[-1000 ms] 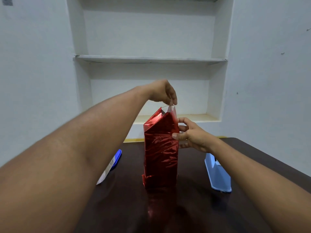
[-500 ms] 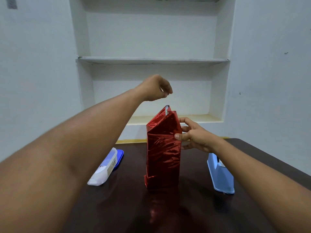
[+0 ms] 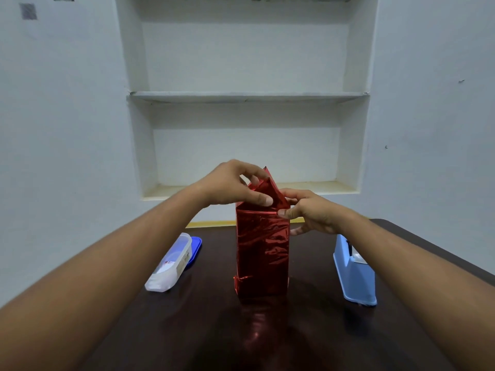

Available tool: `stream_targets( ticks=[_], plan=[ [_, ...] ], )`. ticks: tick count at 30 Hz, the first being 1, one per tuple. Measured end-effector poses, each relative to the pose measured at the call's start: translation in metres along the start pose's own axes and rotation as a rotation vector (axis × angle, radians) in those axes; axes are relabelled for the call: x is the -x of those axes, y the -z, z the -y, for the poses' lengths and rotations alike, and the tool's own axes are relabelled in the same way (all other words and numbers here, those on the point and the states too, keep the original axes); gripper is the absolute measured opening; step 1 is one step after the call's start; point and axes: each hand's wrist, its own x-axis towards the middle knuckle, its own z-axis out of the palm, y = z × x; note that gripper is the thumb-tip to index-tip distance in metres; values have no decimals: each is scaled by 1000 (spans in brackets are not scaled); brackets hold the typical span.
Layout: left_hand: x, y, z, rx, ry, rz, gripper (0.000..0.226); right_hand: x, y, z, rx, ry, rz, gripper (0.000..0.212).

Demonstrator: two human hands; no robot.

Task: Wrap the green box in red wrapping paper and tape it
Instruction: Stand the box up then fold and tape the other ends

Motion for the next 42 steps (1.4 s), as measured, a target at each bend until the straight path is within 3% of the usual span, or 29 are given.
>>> stream_targets(
  ticks=[4,10,21,25,29,33,36,42],
  plan=[
    [2,-3,1,-3,-115,-112,24,1,0,9,70,-44,47,51],
    [23,-20,4,-196,-301,-246,15,6,-3,19,-73,-105,-4,48],
    [60,-83,42,-443,-466,-453,24,-5,-24,19,103,-105,-177,15],
    [66,-84,29,-190,-360,-524,7,-3,-27,20,84,-102,-184,19],
    [43,-62,5,316,71,-630,16,-3,-31,21,85,-112,-196,20],
    [12,-41,-4,573,337,-401,21,-2,-36,24,58,-131,-201,19],
    [3,-38,2,497,437,-157,18,-1,-37,26,40,-146,-198,21],
    [1,-33,24,569,463,-50,33,1,-32,24,-25,-185,-126,30]
  ],
)
